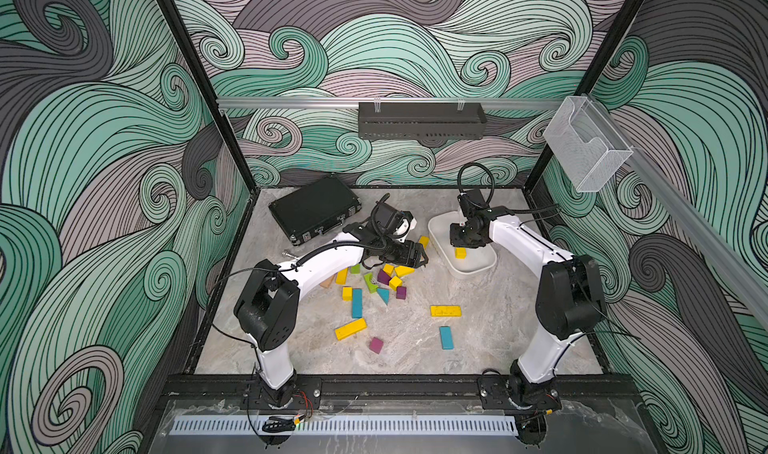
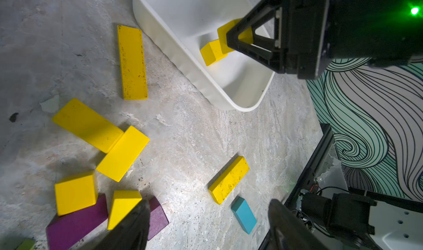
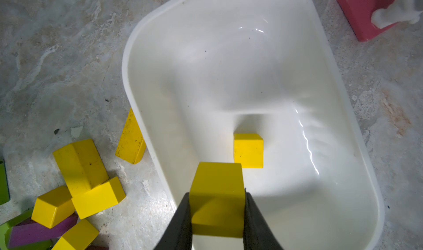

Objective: Pick out the yellow building blocks
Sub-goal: Place the building block in the storage box.

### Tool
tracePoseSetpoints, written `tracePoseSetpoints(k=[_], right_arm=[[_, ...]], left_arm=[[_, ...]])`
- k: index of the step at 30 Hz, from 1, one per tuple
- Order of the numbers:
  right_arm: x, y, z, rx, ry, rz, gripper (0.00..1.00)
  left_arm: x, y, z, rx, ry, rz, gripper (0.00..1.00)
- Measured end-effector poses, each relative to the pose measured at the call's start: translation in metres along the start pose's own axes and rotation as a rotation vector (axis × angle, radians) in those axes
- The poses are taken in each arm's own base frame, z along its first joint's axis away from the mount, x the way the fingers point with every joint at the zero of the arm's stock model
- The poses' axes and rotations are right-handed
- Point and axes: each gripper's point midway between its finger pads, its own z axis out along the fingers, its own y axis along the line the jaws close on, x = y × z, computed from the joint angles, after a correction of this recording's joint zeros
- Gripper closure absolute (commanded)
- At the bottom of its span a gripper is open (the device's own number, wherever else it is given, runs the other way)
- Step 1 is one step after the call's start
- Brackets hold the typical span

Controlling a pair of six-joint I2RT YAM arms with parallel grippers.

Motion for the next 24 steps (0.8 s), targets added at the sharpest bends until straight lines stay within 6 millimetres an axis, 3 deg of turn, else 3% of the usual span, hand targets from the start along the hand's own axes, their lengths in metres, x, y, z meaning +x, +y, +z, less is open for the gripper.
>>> tracePoseSetpoints(k=[8,19,24], right_arm=[[-0.016,0.004,0.024,0.005,0.012,-0.006,0.74],[-0.012,0.001,0.052,0.020,0.063,-0.022,0.68],[-0.009,0.000,0.057,0.023,0.076,-0.027,0.59]], left_arm=[[0.002,-0.002,0.003,0.004,0.017,0.009,0.20],[0.006,0.001,0.006,0.003,0.034,0.006,0.20],[0.007,0.001,0.007,0.003,0.039,0.005,0.20]])
